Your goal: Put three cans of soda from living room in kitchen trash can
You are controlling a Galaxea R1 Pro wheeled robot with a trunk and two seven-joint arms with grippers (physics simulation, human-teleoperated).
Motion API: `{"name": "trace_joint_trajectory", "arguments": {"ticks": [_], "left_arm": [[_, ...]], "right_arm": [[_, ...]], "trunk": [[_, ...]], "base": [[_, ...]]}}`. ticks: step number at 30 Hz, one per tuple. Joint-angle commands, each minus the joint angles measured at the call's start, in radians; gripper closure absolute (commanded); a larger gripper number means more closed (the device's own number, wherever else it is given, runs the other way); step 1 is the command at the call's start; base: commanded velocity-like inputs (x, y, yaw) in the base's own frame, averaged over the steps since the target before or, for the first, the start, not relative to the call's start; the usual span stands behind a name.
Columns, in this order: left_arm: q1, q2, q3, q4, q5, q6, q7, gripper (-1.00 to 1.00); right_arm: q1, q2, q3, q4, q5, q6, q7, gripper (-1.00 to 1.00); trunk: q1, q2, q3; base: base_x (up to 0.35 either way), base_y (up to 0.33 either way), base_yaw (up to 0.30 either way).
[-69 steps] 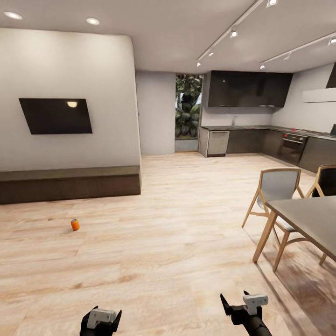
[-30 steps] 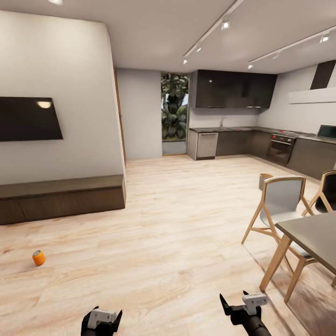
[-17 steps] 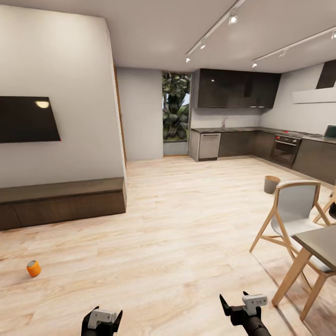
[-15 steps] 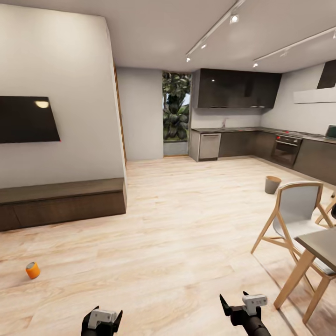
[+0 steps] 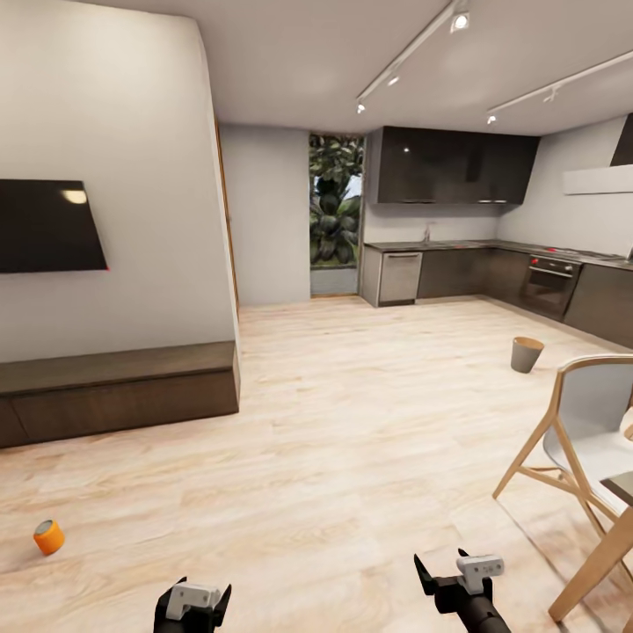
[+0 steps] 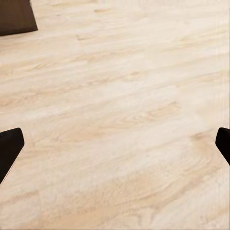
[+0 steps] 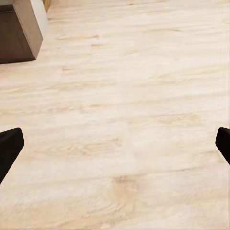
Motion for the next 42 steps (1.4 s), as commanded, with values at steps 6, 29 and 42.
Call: {"name": "trace_joint_trajectory", "arguments": {"ticks": [6,29,42], "left_arm": [[0.0,0.0,0.0,0.0,0.0,0.0,0.0,-1.0],[0.0,0.0,0.0,-0.001,0.0,0.0,0.0,-1.0],[0.0,0.0,0.0,-0.001,0.0,0.0,0.0,-1.0]], "right_arm": [[0.0,0.0,0.0,0.0,0.0,-0.001,0.0,-1.0],[0.0,0.003,0.002,0.001,-0.001,-0.001,0.0,-1.0],[0.0,0.003,0.002,0.001,-0.002,-0.001,0.0,-1.0]], "trunk": [[0.0,0.0,0.0],[0.0,0.0,0.003],[0.0,0.0,0.01]], "base": [[0.311,0.093,0.0],[0.31,0.082,-0.06],[0.31,0.075,-0.233]]}}
